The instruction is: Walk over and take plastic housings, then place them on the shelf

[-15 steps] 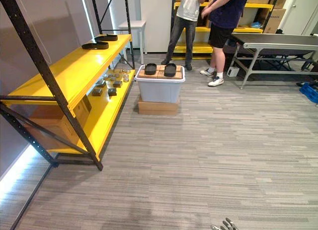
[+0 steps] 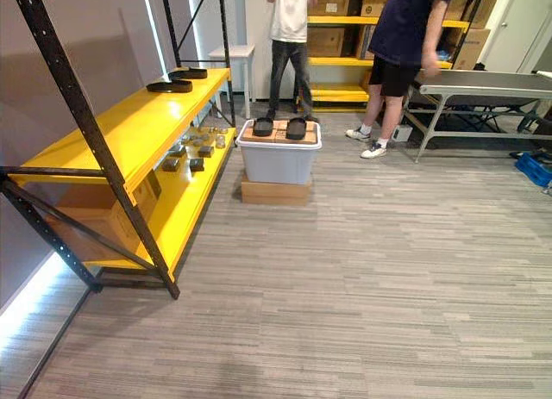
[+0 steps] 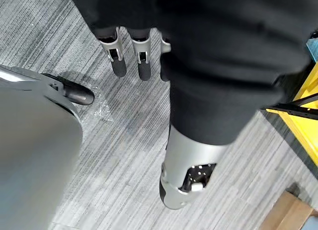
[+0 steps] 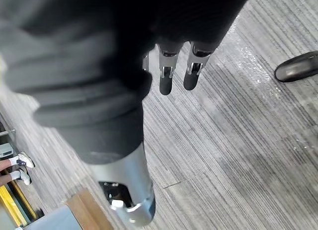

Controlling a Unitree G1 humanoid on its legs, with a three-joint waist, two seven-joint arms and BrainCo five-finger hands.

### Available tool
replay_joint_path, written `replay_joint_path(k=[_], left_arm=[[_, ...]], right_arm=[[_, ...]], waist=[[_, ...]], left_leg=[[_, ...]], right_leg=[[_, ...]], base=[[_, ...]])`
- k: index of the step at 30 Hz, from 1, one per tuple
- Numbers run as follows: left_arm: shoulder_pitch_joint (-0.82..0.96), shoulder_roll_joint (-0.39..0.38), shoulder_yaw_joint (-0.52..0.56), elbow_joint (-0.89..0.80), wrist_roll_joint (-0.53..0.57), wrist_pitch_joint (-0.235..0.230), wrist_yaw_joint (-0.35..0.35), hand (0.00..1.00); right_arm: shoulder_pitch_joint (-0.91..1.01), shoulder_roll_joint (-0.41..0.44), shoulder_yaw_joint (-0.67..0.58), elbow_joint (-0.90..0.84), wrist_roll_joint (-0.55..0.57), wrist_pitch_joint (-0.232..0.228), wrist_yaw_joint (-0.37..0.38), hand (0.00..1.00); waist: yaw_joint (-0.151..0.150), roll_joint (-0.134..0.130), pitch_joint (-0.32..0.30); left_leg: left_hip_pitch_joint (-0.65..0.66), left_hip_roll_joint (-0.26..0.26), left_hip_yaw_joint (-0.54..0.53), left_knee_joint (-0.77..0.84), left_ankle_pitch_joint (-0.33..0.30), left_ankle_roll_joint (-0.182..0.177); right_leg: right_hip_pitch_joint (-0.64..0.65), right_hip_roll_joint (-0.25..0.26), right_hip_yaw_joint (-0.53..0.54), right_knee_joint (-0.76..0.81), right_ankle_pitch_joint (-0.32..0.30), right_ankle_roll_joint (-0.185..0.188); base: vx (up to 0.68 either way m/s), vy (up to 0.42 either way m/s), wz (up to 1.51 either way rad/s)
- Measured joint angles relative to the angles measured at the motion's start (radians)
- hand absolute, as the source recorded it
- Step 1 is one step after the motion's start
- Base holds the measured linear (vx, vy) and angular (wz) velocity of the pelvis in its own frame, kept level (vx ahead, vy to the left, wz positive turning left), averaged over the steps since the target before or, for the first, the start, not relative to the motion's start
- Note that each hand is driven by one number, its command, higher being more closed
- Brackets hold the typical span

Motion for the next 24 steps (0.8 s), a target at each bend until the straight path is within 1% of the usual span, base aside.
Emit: replay_joint_path(k=[4,9,17,19,20,22,23,24], left_arm=[[0.0,0.0,0.0,0.001,0.001,-0.011,-0.005,0.0],[0.0,0.0,-0.002,0.003,0.0,-0.014,-0.005,0.0],[-0.001,-0.001,-0.002,0.014,-0.001,-0.012,-0.004,0.0],[-0.001,-0.001,-0.002,0.014,-0.003,-0.011,-0.004,0.0],[-0.001,-0.001,-0.002,0.014,-0.003,-0.01,-0.004,0.0],[0.0,-0.005,-0.002,0.014,-0.003,-0.008,-0.005,0.0],[0.0,-0.01,-0.002,0.014,-0.003,-0.008,-0.005,0.0],[0.0,-0.015,-0.002,0.017,-0.002,-0.008,-0.008,0.0]], right_arm=[[0.002,0.004,0.0,0.004,-0.021,-0.003,-0.001,0.0],[0.009,0.006,0.014,0.004,-0.027,-0.003,-0.002,0.0],[0.005,0.008,0.026,0.018,-0.029,0.0,-0.004,0.0],[0.004,0.008,0.039,0.027,-0.026,0.008,-0.009,0.0],[-0.002,0.009,0.039,0.037,-0.026,0.02,-0.01,0.0],[-0.008,0.012,0.039,0.037,-0.026,0.027,-0.015,0.0],[-0.01,0.014,0.039,0.037,-0.024,0.028,-0.021,0.0],[-0.009,0.015,0.038,0.037,-0.022,0.028,-0.024,0.0]], waist=[[0.0,-0.01,-0.005],[0.0,-0.026,-0.01],[-0.001,-0.027,-0.01],[-0.001,-0.027,-0.01],[0.0,-0.027,-0.01],[0.0,-0.027,-0.008],[0.001,-0.029,-0.005],[0.001,-0.029,0.001]], left_leg=[[0.001,-0.007,0.006,-0.019,0.016,0.005],[0.002,-0.008,0.014,-0.022,0.021,0.01],[0.001,-0.009,0.014,-0.022,0.022,0.01],[0.0,-0.01,0.015,-0.022,0.022,0.01],[0.0,-0.01,0.018,-0.019,0.021,0.009],[-0.003,-0.012,0.023,-0.019,0.019,0.008],[-0.004,-0.016,0.026,-0.017,0.017,0.007],[-0.003,-0.021,0.026,-0.005,0.002,0.019]], right_leg=[[-0.001,-0.001,0.0,-0.021,0.01,-0.015],[-0.002,-0.001,0.0,-0.022,0.012,-0.018],[-0.003,-0.001,0.0,-0.023,0.012,-0.018],[-0.004,-0.001,0.003,-0.023,0.012,-0.018],[-0.007,-0.001,0.006,-0.02,0.012,-0.019],[-0.026,-0.008,0.01,0.011,0.003,-0.024],[-0.051,-0.023,0.013,0.065,-0.021,-0.018],[-0.085,-0.044,0.022,0.157,-0.05,-0.004]], base=[[-0.05,-0.008,-0.05],[-0.05,-0.014,-0.04],[-0.02,-0.008,0.0],[-0.01,-0.005,-0.02],[-0.02,-0.006,-0.07],[-0.02,0.0,-0.08],[-0.03,0.022,-0.05],[-0.03,0.043,-0.05]])
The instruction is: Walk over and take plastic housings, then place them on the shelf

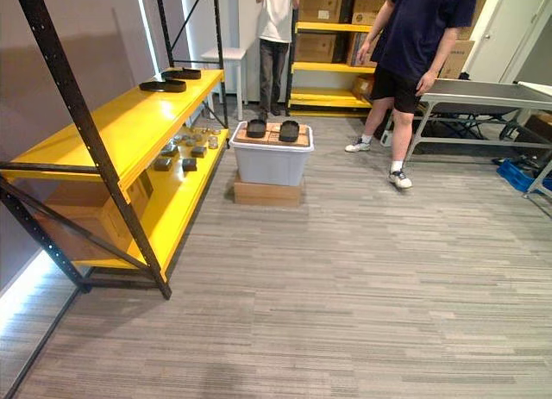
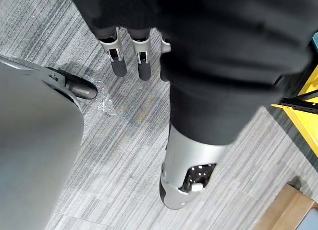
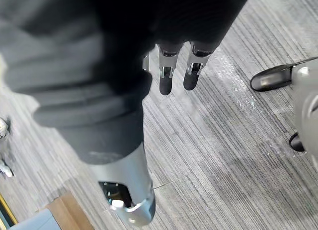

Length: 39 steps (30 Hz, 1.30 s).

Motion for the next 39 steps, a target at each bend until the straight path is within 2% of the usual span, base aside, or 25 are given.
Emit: replay_joint_path(k=[1,3,5,9,11,13,15,17,18,19,20,22,23,24,26,28,30,32,33,34,35,36,37,38,39], left_arm=[[0.001,-0.002,0.0,0.003,0.001,0.0,-0.001,0.0],[0.015,0.001,0.0,0.006,0.004,-0.003,-0.001,0.0],[0.025,0.006,0.001,0.006,0.004,-0.005,0.0,0.0],[0.003,0.021,0.001,0.006,0.016,0.001,0.0,0.0],[-0.014,0.029,0.002,0.01,0.024,0.006,0.0,0.0],[-0.044,0.035,0.002,0.019,0.022,0.017,0.001,0.0],[-0.061,0.036,0.002,0.022,0.021,0.019,0.003,0.0],[-0.058,0.023,0.031,0.032,0.02,0.021,0.003,0.0],[-0.065,0.005,0.05,0.036,0.021,0.022,0.003,0.0],[-0.069,-0.002,0.051,0.037,0.021,0.025,0.002,0.0],[-0.053,-0.011,0.064,0.046,0.021,0.031,0.006,0.0],[-0.042,-0.012,0.083,0.051,0.02,0.033,0.007,0.0],[-0.037,-0.019,0.088,0.05,0.021,0.035,0.005,0.0],[-0.039,-0.028,0.093,0.046,0.021,0.033,0.001,0.0],[-0.037,-0.043,0.106,0.031,0.02,0.025,-0.001,0.0],[-0.033,-0.052,0.119,0.025,0.021,0.006,-0.003,0.0],[-0.022,-0.059,0.116,0.018,0.021,-0.003,-0.003,0.0],[-0.005,-0.052,0.107,0.012,0.021,-0.007,-0.003,0.0],[0.002,-0.038,0.11,0.008,0.021,-0.007,-0.001,0.0],[0.01,-0.031,0.104,0.004,0.021,-0.008,-0.002,0.0],[0.006,-0.034,0.107,0.008,0.021,-0.008,-0.001,0.0],[0.005,-0.023,0.101,0.012,0.021,-0.011,-0.001,0.0],[0.002,0.003,0.082,0.015,0.021,-0.015,-0.001,0.0],[0.0,0.012,0.072,0.014,0.022,-0.015,-0.001,0.0],[-0.007,0.008,0.064,0.012,0.021,-0.018,0.0,0.0]], right_arm=[[0.001,0.001,0.0,0.0,0.0,0.001,0.0,0.0],[0.0,0.02,0.001,0.001,0.002,0.002,0.0,0.0],[0.007,0.028,0.002,0.017,0.013,0.007,0.0,0.0],[0.04,0.033,0.002,0.046,0.013,0.025,0.002,0.0],[0.044,0.031,0.0,0.049,0.013,0.027,0.001,0.0],[0.047,0.032,-0.015,0.065,0.013,0.028,0.001,0.0],[0.055,0.031,-0.045,0.079,0.013,0.037,0.001,0.0],[0.08,0.03,-0.084,0.076,0.013,0.048,0.002,0.0],[0.081,0.018,-0.111,0.082,0.013,0.048,0.002,0.0],[0.075,0.011,-0.12,0.086,0.013,0.048,0.002,0.0],[0.073,0.003,-0.119,0.079,0.01,0.042,0.007,0.0],[0.069,0.002,-0.12,0.086,0.004,0.034,0.014,0.0],[0.058,-0.007,-0.119,0.085,-0.003,0.017,0.019,0.0],[0.042,-0.018,-0.119,0.086,-0.005,0.008,0.019,0.0],[0.01,-0.03,-0.119,0.083,-0.005,-0.011,0.019,0.0],[-0.042,-0.027,-0.115,0.06,-0.004,-0.019,0.017,0.0],[-0.041,-0.03,-0.095,0.035,0.0,-0.02,0.013,0.0],[-0.023,-0.042,-0.038,0.037,0.0,-0.017,0.006,0.0],[-0.011,-0.031,-0.014,0.038,0.0,-0.011,0.002,0.0],[0.005,-0.027,-0.005,0.04,0.0,-0.01,0.002,0.0],[0.001,-0.033,-0.001,0.041,0.001,-0.01,0.002,0.0],[0.001,-0.026,-0.001,0.044,0.003,-0.009,0.001,0.0],[0.008,-0.008,-0.001,0.055,0.002,-0.008,0.0,0.0],[0.008,-0.002,0.002,0.07,-0.002,-0.007,0.001,0.0],[0.003,0.006,0.003,0.086,-0.006,-0.007,0.0,0.0]], waist=[[0.0,0.002,0.005],[0.003,0.001,0.024],[0.001,-0.003,0.035],[-0.013,0.001,0.052],[-0.025,-0.004,0.057],[-0.036,-0.014,0.066],[-0.048,-0.011,0.064],[-0.065,0.007,0.037],[-0.081,0.037,0.033],[-0.078,0.06,0.032],[-0.057,0.084,0.044],[-0.058,0.082,0.05],[-0.048,0.07,0.057],[-0.045,0.07,0.063],[-0.032,0.068,0.074],[0.006,0.066,0.095],[0.016,0.078,0.105],[0.016,0.081,0.107],[0.034,0.037,0.096],[0.051,-0.004,0.07],[0.049,-0.005,0.075],[0.047,-0.029,0.079],[0.038,-0.054,0.083],[0.027,-0.064,0.085],[0.026,-0.058,0.09]], left_leg=[[0.0,0.0,0.003,0.013,-0.009,0.014],[0.006,0.0,0.016,0.066,-0.043,0.045],[0.022,-0.001,0.014,0.084,-0.067,0.068],[0.013,0.037,-0.009,0.131,-0.107,0.059],[0.014,0.048,-0.009,0.147,-0.132,0.041],[0.031,0.051,-0.01,0.198,-0.2,0.018],[0.034,0.064,-0.031,0.271,-0.274,0.007],[0.044,0.106,-0.05,0.327,-0.338,-0.008],[-0.042,0.16,-0.053,0.585,-0.374,-0.06],[-0.114,0.204,-0.041,0.755,-0.344,-0.077],[-0.208,0.323,0.0,1.03,-0.273,-0.115],[-0.242,0.347,0.013,1.101,-0.276,-0.11],[-0.308,0.325,0.024,1.083,-0.276,-0.11],[-0.357,0.292,0.023,1.029,-0.276,-0.11],[-0.414,0.238,0.031,0.85,-0.273,-0.113],[-0.462,0.188,0.041,0.477,-0.199,-0.104],[-0.485,0.182,0.015,0.27,-0.128,-0.111],[-0.505,0.192,-0.008,0.239,-0.096,-0.103],[-0.529,0.159,0.002,0.342,-0.008,-0.093],[-0.548,0.112,0.001,0.409,0.0,-0.082],[-0.548,0.096,-0.01,0.433,0.02,-0.051],[-0.529,0.064,-0.01,0.466,0.055,0.01],[-0.487,0.025,-0.009,0.482,0.045,0.075],[-0.458,0.008,-0.014,0.477,0.032,0.089],[-0.398,-0.002,-0.028,0.454,0.021,0.106]], right_leg=[[-0.026,-0.013,0.008,0.067,-0.013,0.013],[-0.147,-0.073,0.012,0.362,-0.011,0.005],[-0.19,-0.096,0.01,0.453,-0.031,0.017],[-0.268,-0.056,0.011,0.297,-0.046,0.02],[-0.309,-0.04,0.009,0.195,-0.022,-0.007],[-0.349,-0.051,0.004,0.136,0.007,-0.023],[-0.373,-0.069,0.01,0.18,0.006,-0.034],[-0.373,-0.063,-0.008,0.269,0.027,-0.069],[-0.36,-0.039,-0.047,0.295,-0.015,-0.12],[-0.345,-0.015,-0.055,0.295,-0.04,-0.128],[-0.232,0.069,-0.055,0.213,-0.058,-0.136],[-0.143,0.094,-0.053,0.149,-0.057,-0.157],[-0.057,0.102,-0.045,0.076,-0.061,-0.159],[-0.02,0.103,-0.036,0.036,-0.058,-0.157],[0.032,0.095,-0.007,-0.007,-0.056,-0.155],[0.107,0.08,0.047,-0.057,-0.066,-0.139],[0.184,0.075,0.069,-0.091,-0.117,-0.097],[0.272,0.07,0.079,-0.073,-0.201,-0.07],[0.288,0.012,0.089,-0.046,-0.256,-0.072],[0.278,-0.042,0.101,0.025,-0.274,-0.077],[0.243,-0.066,0.099,0.128,-0.271,-0.072],[0.139,-0.138,0.117,0.397,-0.221,-0.023],[0.083,-0.201,0.119,0.592,-0.077,-0.028],[0.06,-0.226,0.119,0.661,0.025,-0.031],[0.004,-0.247,0.121,0.758,0.025,-0.011]], base=[[-0.03,0.071,-0.09],[-0.03,0.069,-0.15],[-0.02,0.042,-0.08],[0.02,-0.024,0.09],[0.1,-0.083,0.04],[0.23,-0.152,-0.01],[0.34,-0.209,0.28],[0.49,-0.276,0.54],[0.47,-0.233,0.42],[0.81,-0.382,0.05],[0.56,-0.265,-0.28],[0.5,-0.189,-0.2],[0.61,-0.151,-0.14],[0.59,-0.116,-0.22],[0.47,-0.001,-0.54],[0.43,0.062,-0.87],[0.48,0.149,-0.4],[0.58,0.24,-0.23],[0.71,0.302,-0.48],[0.62,0.246,-0.45],[0.62,0.272,-0.28],[0.66,0.287,0.15],[0.67,0.285,0.28],[0.67,0.21,0.34],[0.63,0.158,0.13]])
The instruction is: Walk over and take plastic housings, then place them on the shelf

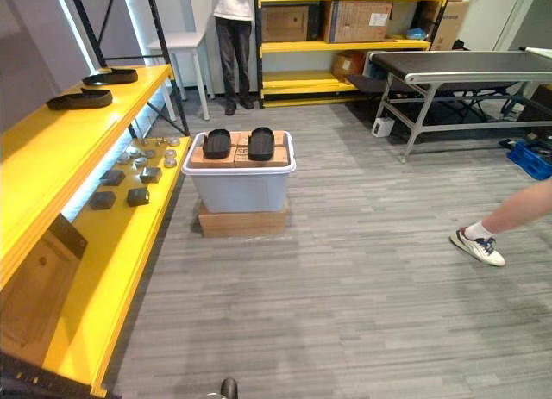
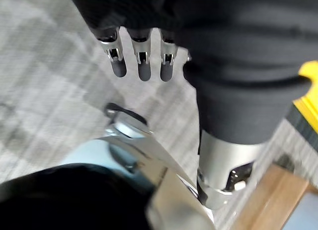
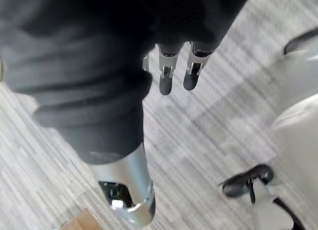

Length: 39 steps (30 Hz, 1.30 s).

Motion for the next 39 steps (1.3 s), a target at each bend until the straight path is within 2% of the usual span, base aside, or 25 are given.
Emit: replay_joint_path(k=[1,4,6,7,8,10,11,12,13,15,16,18,21,23,24,25,26,28,29,30,32,35,37,38,39], left_arm=[[-0.011,0.001,-0.017,-0.011,-0.001,-0.001,0.0,0.0],[-0.058,0.006,-0.027,-0.018,-0.002,0.0,0.001,0.0],[-0.137,0.014,-0.027,-0.02,-0.003,0.007,-0.005,0.0],[-0.153,0.015,-0.027,-0.02,-0.003,0.01,-0.007,0.0],[-0.164,0.016,-0.025,-0.021,-0.008,0.014,-0.015,0.0],[-0.149,0.007,-0.024,-0.029,-0.016,0.02,-0.018,0.0],[-0.12,-0.012,-0.025,-0.042,-0.02,0.021,-0.018,0.0],[-0.1,-0.031,-0.024,-0.047,-0.022,0.021,-0.018,0.0],[-0.1,-0.059,-0.022,-0.046,-0.023,0.023,-0.019,0.0],[-0.064,-0.113,-0.016,-0.027,-0.019,0.013,-0.017,0.0],[-0.049,-0.106,0.003,-0.042,-0.025,-0.002,-0.013,0.0],[-0.053,-0.073,0.009,-0.047,-0.034,0.004,-0.013,0.0],[-0.054,-0.075,0.015,-0.057,-0.035,0.002,-0.003,0.0],[-0.044,-0.077,0.014,-0.052,-0.031,0.009,0.001,0.0],[-0.037,-0.078,0.016,-0.046,-0.018,0.014,0.003,0.0],[-0.027,-0.066,0.014,-0.038,-0.009,0.016,0.003,0.0],[-0.023,-0.061,0.014,-0.037,0.0,0.016,0.003,0.0],[-0.023,-0.037,0.015,-0.034,0.002,0.013,0.01,0.0],[-0.037,-0.032,0.015,-0.025,0.002,0.014,0.018,0.0],[-0.041,-0.024,0.013,-0.026,0.003,0.013,0.019,0.0],[-0.044,-0.009,-0.011,-0.032,-0.001,0.01,0.021,0.0],[-0.049,0.003,-0.038,-0.07,-0.032,0.003,0.02,0.0],[-0.076,0.019,-0.053,-0.077,-0.039,0.002,0.015,0.0],[-0.089,0.03,-0.059,-0.075,-0.039,0.0,0.002,0.0],[-0.093,0.025,-0.064,-0.064,-0.038,-0.001,0.0,0.0]], right_arm=[[-0.007,0.005,0.009,-0.005,-0.004,-0.002,0.0,0.0],[0.002,0.012,0.03,0.0,-0.004,-0.004,0.0,0.0],[0.034,0.01,0.04,-0.001,0.009,-0.004,-0.002,0.0],[0.038,0.009,0.038,-0.002,0.015,-0.003,-0.002,0.0],[0.062,0.009,0.034,-0.002,0.02,-0.002,-0.006,0.0],[0.081,0.01,0.031,-0.005,0.023,0.001,-0.008,0.0],[0.095,0.015,0.011,-0.017,0.028,0.006,-0.009,0.0],[0.094,0.018,-0.003,-0.036,0.032,0.012,-0.008,0.0],[0.087,0.016,-0.013,-0.051,0.038,0.018,-0.008,0.0],[0.079,0.012,-0.022,-0.057,0.03,0.02,-0.007,0.0],[0.078,0.019,-0.023,-0.049,0.018,0.02,-0.007,0.0],[0.074,0.018,-0.025,-0.043,0.015,0.019,-0.007,0.0],[0.027,-0.003,-0.076,-0.043,0.037,0.004,-0.01,0.0],[-0.002,-0.01,-0.103,-0.044,0.05,-0.006,-0.019,0.0],[-0.009,-0.018,-0.105,-0.05,0.055,-0.013,-0.021,0.0],[-0.007,-0.023,-0.1,-0.05,0.055,-0.016,-0.022,0.0],[-0.007,-0.022,-0.099,-0.049,0.055,-0.017,-0.022,0.0],[-0.011,-0.023,-0.099,-0.041,0.056,-0.022,-0.021,0.0],[-0.016,-0.03,-0.1,-0.037,0.056,-0.026,-0.022,0.0],[-0.018,-0.024,-0.099,-0.032,0.056,-0.033,-0.02,0.0],[-0.019,-0.01,-0.097,0.0,0.046,-0.047,-0.013,0.0],[-0.009,-0.004,-0.005,-0.009,0.017,-0.099,-0.005,0.0],[-0.02,-0.001,0.02,-0.021,0.017,-0.136,-0.009,0.0],[-0.03,-0.001,0.021,-0.022,0.016,-0.162,-0.026,0.0],[-0.038,-0.011,0.022,-0.022,0.013,-0.174,-0.041,0.0]], waist=[[0.0,0.014,0.006],[-0.026,0.05,0.016],[-0.04,0.054,0.017],[-0.041,0.052,0.017],[-0.044,0.043,0.015],[-0.054,0.053,0.0],[-0.06,0.074,-0.035],[-0.063,0.092,-0.046],[-0.071,0.121,-0.042],[-0.066,0.165,-0.041],[-0.064,0.164,-0.032],[-0.046,0.146,-0.02],[-0.031,0.138,-0.009],[-0.019,0.131,-0.005],[-0.016,0.134,-0.004],[0.0,0.127,-0.004],[0.005,0.117,-0.006],[0.004,0.075,-0.004],[0.0,0.062,0.003],[-0.001,0.052,0.011],[-0.011,0.042,0.023],[-0.011,0.061,0.016],[-0.014,0.058,0.005],[-0.019,0.045,-0.002],[-0.022,0.052,-0.004]], left_leg=[[0.057,0.004,-0.014,-0.034,0.01,0.018],[0.161,0.035,-0.069,-0.101,0.01,0.02],[0.237,0.057,-0.134,-0.158,-0.016,-0.006],[0.255,0.058,-0.147,-0.159,-0.031,-0.015],[0.305,0.054,-0.165,-0.139,-0.101,-0.04],[0.348,0.066,-0.192,-0.095,-0.194,-0.062],[0.376,0.103,-0.195,-0.1,-0.244,-0.086],[0.36,0.126,-0.182,-0.014,-0.258,-0.119],[0.277,0.155,-0.157,0.215,-0.272,-0.153],[0.16,0.225,-0.111,0.565,-0.103,-0.264],[0.121,0.265,-0.078,0.697,-0.11,-0.266],[0.067,0.266,-0.027,0.726,-0.143,-0.237],[-0.009,0.198,0.041,0.375,-0.195,-0.236],[-0.018,0.155,0.047,0.057,-0.165,-0.211],[-0.024,0.152,0.045,-0.11,-0.106,-0.204],[-0.019,0.156,0.048,-0.106,-0.014,-0.193],[-0.023,0.143,0.048,-0.087,0.006,-0.171],[-0.04,0.098,0.06,-0.003,-0.076,-0.118],[-0.027,0.077,0.064,0.011,-0.107,-0.102],[0.026,0.054,0.066,-0.013,-0.121,-0.087],[0.129,0.042,0.04,-0.039,-0.137,-0.08],[0.251,0.085,0.007,-0.099,-0.131,-0.09],[0.258,0.109,-0.019,-0.117,-0.123,-0.115],[0.261,0.105,-0.042,-0.123,-0.135,-0.146],[0.277,0.118,-0.062,-0.131,-0.144,-0.164]], right_leg=[[-0.066,0.013,-0.022,0.02,-0.113,0.009],[-0.166,0.124,-0.085,-0.185,-0.195,0.008],[-0.28,0.218,-0.085,-0.519,-0.158,0.011],[-0.29,0.224,-0.081,-0.613,-0.116,0.016],[-0.3,0.22,-0.071,-0.801,-0.017,0.017],[-0.309,0.212,-0.047,-0.745,0.095,-0.011],[-0.344,0.225,-0.057,-0.633,0.089,-0.034],[-0.355,0.234,-0.077,-0.581,0.053,-0.09],[-0.352,0.249,-0.1,-0.545,0.002,-0.118],[-0.27,0.305,-0.124,-0.542,-0.075,-0.125],[-0.192,0.332,-0.138,-0.57,-0.102,-0.143],[-0.081,0.341,-0.141,-0.635,-0.115,-0.157],[0.033,0.322,-0.115,-0.746,-0.103,-0.14],[0.089,0.304,-0.088,-0.799,-0.106,-0.13],[0.123,0.304,-0.076,-0.837,-0.122,-0.097],[0.155,0.295,-0.055,-0.845,-0.152,-0.071],[0.165,0.282,-0.045,-0.84,-0.175,-0.063],[0.155,0.221,-0.036,-0.757,-0.23,-0.033],[0.086,0.178,-0.022,-0.576,-0.24,-0.018],[-0.018,0.122,-0.012,-0.307,-0.185,0.041],[-0.097,0.073,-0.008,-0.079,-0.189,0.051],[-0.142,0.093,-0.08,-0.294,-0.207,0.044],[-0.191,0.126,-0.069,-0.553,-0.156,0.034],[-0.207,0.14,-0.04,-0.679,0.048,0.019],[-0.198,0.154,-0.04,-0.682,0.087,0.005]], base=[[0.69,0.146,0.06],[0.49,0.024,0.37],[0.54,-0.146,0.8],[0.54,-0.2,0.78],[0.57,-0.263,0.58],[0.62,-0.306,0.46],[0.71,-0.308,0.31],[0.71,-0.287,0.36],[0.69,-0.241,0.33],[0.67,-0.191,0.25],[0.57,-0.124,0.16],[0.56,-0.085,0.05],[0.52,0.001,-0.27],[0.46,0.1,-0.47],[0.45,0.146,-0.44],[0.47,0.164,-0.44],[0.48,0.185,-0.34],[0.46,0.158,-0.07],[0.52,0.187,0.09],[0.52,0.184,0.12],[0.59,0.104,0.31],[0.43,-0.033,0.38],[0.37,-0.171,0.55],[0.39,-0.229,0.54],[0.39,-0.257,0.33]])
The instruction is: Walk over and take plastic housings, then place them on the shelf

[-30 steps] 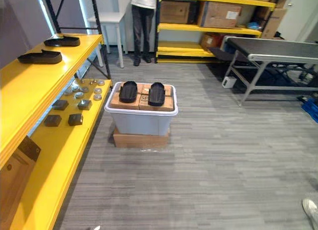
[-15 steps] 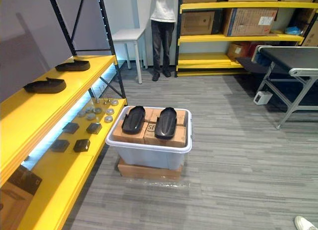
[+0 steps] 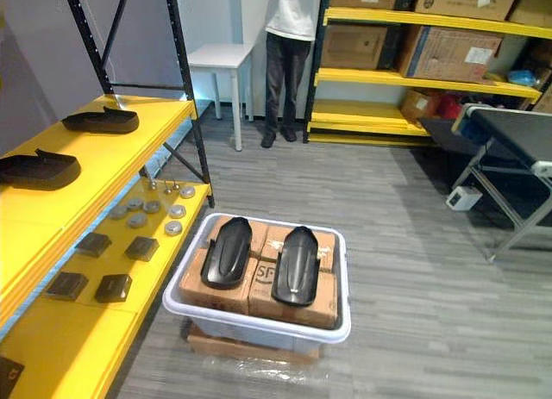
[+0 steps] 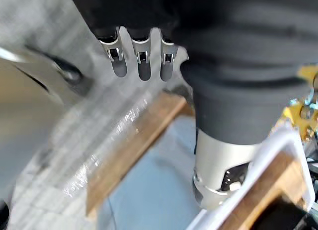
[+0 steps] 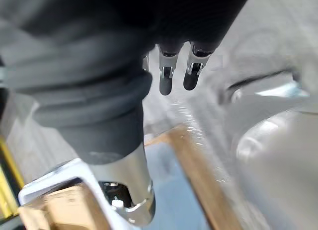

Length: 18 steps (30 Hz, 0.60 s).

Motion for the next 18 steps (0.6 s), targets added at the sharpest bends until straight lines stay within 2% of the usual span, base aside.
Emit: replay_joint_path(k=[3,4,6,11,14,16,17,18], left_arm=[[0.025,-0.035,-0.004,0.02,0.001,0.0,0.0,0.0],[0.025,-0.04,-0.01,0.028,0.001,0.0,-0.001,0.0],[0.031,-0.051,-0.048,0.03,0.004,0.0,-0.004,0.0],[0.035,-0.052,-0.08,0.03,0.043,-0.022,-0.02,0.0],[0.021,-0.041,-0.08,0.016,0.041,-0.043,-0.026,0.0],[0.004,-0.033,-0.081,0.006,0.04,-0.048,-0.035,0.0],[-0.019,-0.022,-0.083,-0.005,0.04,-0.051,-0.044,0.0],[-0.025,-0.018,-0.086,-0.01,0.038,-0.051,-0.044,0.0]], right_arm=[[-0.013,-0.024,0.06,-0.09,-0.01,-0.034,-0.041,0.0],[-0.013,-0.024,0.07,-0.124,-0.01,-0.036,-0.057,0.0],[-0.013,-0.031,0.082,-0.212,-0.011,-0.038,-0.09,0.0],[-0.06,-0.06,0.164,-0.448,-0.008,-0.038,-0.184,0.0],[-0.178,-0.064,0.177,-0.578,-0.006,-0.039,-0.245,0.0],[-0.277,-0.086,0.177,-0.597,0.001,-0.034,-0.284,0.0],[-0.374,-0.128,0.177,-0.597,0.004,-0.011,-0.333,0.0],[-0.403,-0.144,0.177,-0.596,0.005,0.0,-0.35,0.0]], waist=[[0.006,0.049,-0.021],[0.003,0.056,-0.023],[0.005,0.053,-0.023],[0.017,0.042,-0.013],[0.028,0.03,0.042],[0.044,0.033,0.086],[0.057,0.032,0.136],[0.06,0.035,0.153]], left_leg=[[0.018,0.062,0.005,-0.028,0.012,-0.023],[0.03,0.07,0.005,-0.034,0.017,-0.031],[0.049,0.077,0.005,-0.048,0.021,-0.036],[0.024,0.067,0.015,-0.033,0.013,-0.047],[-0.036,0.061,0.026,0.028,0.002,-0.057],[-0.087,0.061,0.025,0.089,-0.02,-0.048],[-0.14,0.067,0.019,0.155,-0.047,-0.035],[-0.158,0.068,0.009,0.174,-0.057,-0.032]], right_leg=[[0.05,0.069,-0.015,-0.09,0.012,-0.022],[0.069,0.08,-0.02,-0.112,0.013,-0.024],[0.103,0.094,-0.022,-0.147,0.015,-0.026],[0.089,0.078,-0.02,-0.158,0.023,-0.015],[0.043,0.064,-0.021,-0.124,0.028,-0.014],[0.005,0.058,-0.021,-0.084,0.027,-0.014],[-0.04,0.051,-0.023,-0.027,0.018,-0.02],[-0.055,0.048,-0.026,-0.006,0.014,-0.019]], base=[[0.32,-0.202,-0.09],[0.21,-0.139,-0.04],[0.15,-0.089,-0.03],[0.0,0.055,0.01],[-0.14,0.039,0.09],[-0.25,0.023,0.13],[-0.24,0.023,0.14],[-0.25,0.021,0.19]])
